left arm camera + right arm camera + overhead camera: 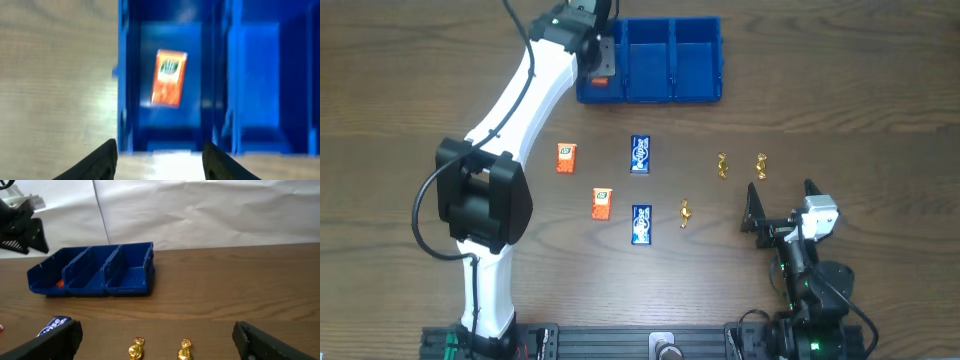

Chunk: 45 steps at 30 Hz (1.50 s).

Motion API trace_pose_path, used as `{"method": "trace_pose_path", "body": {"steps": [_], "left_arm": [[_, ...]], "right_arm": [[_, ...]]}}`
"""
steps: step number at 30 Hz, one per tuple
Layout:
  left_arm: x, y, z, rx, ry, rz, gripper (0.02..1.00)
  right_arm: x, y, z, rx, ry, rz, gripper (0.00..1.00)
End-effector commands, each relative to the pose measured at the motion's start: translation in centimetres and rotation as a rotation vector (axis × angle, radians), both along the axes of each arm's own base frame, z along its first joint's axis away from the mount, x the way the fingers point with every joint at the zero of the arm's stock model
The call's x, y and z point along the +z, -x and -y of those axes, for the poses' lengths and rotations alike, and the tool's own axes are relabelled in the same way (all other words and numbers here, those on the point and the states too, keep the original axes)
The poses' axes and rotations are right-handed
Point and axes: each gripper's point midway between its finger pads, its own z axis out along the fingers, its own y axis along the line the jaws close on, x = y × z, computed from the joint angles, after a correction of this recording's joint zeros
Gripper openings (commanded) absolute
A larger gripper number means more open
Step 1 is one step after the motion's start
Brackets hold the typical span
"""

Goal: Sort Candies Into Trays

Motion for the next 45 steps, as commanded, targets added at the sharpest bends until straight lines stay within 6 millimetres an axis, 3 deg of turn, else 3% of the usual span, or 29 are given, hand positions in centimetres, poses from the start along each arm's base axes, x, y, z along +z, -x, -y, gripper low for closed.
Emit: {"method": "trace_pose_path", "body": {"steps": [1,4,6,11,16,20,35,39,45], "left_arm": [[7.1,4.6,0.1,-0.028,-0.027,0.07,0.586],[7.1,7.6,-1.0,-0.019,-0.027,0.048,0.608],[5.8,9.7,-1.8,-0.019,-0.026,0.02,0.612],[0.0,13.4,-3.5,-0.007,-0.02,-0.065,0.667],[-5.4,15.2,-4.8,0.023,-0.021,-0.139,0.691],[-8.0,15.6,-5.9,0.053,0.015,-0.175,0.695],[-13.1,14.7,-6.4,0.05,0.005,-0.236,0.72],[-13.4,14.6,-6.4,0.05,0.004,-0.237,0.638],[-13.3,14.3,-6.3,0.043,0.006,-0.225,0.4]], "right_arm": [[-0.2,0.0,-0.1,0.007,0.0,-0.003,0.998],[-0.1,0.0,-0.1,0.007,0.0,-0.002,0.998],[-0.2,0.0,-0.1,0.007,0.0,-0.003,0.998],[-0.1,0.0,-0.1,0.007,0.0,-0.002,0.998],[-0.1,0.0,-0.1,0.007,0.0,-0.002,0.998],[-0.1,0.0,-0.1,0.007,0.0,-0.002,0.998],[-0.1,0.0,-0.1,0.006,0.0,-0.002,0.998],[-0.2,0.0,-0.1,0.007,0.0,-0.003,0.998],[-0.2,0.0,-0.1,0.006,0.0,-0.003,0.998]]}}
